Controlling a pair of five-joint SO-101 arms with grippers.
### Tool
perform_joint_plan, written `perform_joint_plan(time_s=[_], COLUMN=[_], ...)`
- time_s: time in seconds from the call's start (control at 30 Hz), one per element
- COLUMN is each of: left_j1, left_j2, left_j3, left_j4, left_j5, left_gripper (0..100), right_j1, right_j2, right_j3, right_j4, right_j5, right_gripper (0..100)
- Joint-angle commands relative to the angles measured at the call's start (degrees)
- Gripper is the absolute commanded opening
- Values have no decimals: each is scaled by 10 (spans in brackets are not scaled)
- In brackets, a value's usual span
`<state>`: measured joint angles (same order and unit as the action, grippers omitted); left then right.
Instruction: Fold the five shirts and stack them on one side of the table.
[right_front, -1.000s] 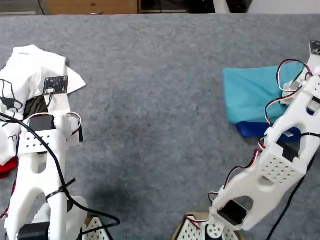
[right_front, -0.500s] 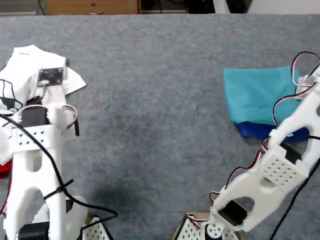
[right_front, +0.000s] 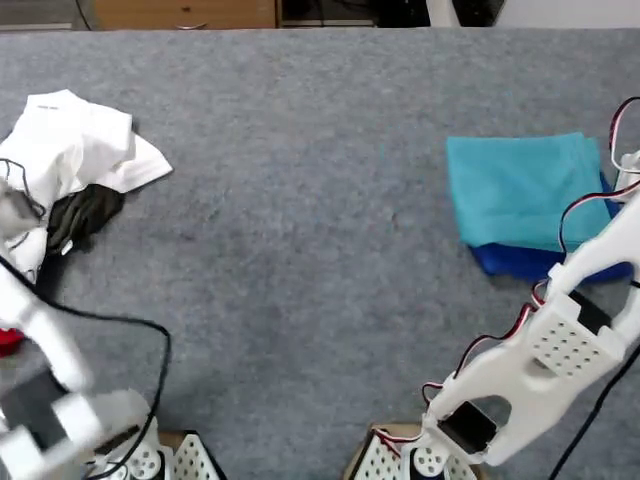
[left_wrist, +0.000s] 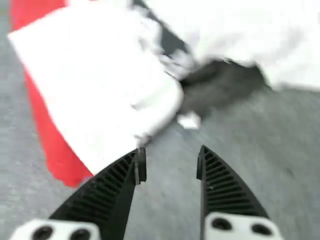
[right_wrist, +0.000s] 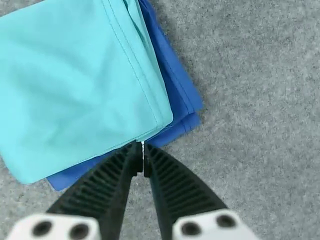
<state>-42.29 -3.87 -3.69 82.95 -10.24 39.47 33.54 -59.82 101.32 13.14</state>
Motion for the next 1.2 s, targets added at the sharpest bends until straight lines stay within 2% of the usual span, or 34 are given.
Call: perform_joint_plan(time_s=[0.0, 0.1, 0.37, 0.43, 0.53, 0.63, 0.77, 0.9, 1.03, 1.17], left_j1=[-20, -10, 13, 11, 14, 20, 33, 79, 162, 286], left_j2=[177, 308, 516, 553, 585, 585, 511, 368, 169, -34], left_j3=[-138, -247, -533, -593, -679, -708, -665, -504, -285, -120], left_j4=[-44, -43, 81, 108, 171, 180, 181, 181, 178, 178], left_j5=[-2, -1, -1, -1, -1, 27, 47, 47, 46, 47], left_gripper=[183, 181, 178, 140, 8, 14, 18, 18, 18, 18], right_j1=[-3, -18, -27, -25, -19, -17, -18, -22, -22, -22], right_j2=[-29, -41, -58, -58, -64, -68, -70, -69, -68, -66], right_j3=[-15, -14, -14, -14, -14, -14, -14, -14, -14, -14], right_j4=[11, 11, 11, 11, 11, 11, 11, 11, 11, 11], right_j5=[-1, -1, -1, -2, -2, -2, -2, -2, -2, -2], right_gripper=[3, 3, 3, 3, 3, 3, 3, 3, 3, 3])
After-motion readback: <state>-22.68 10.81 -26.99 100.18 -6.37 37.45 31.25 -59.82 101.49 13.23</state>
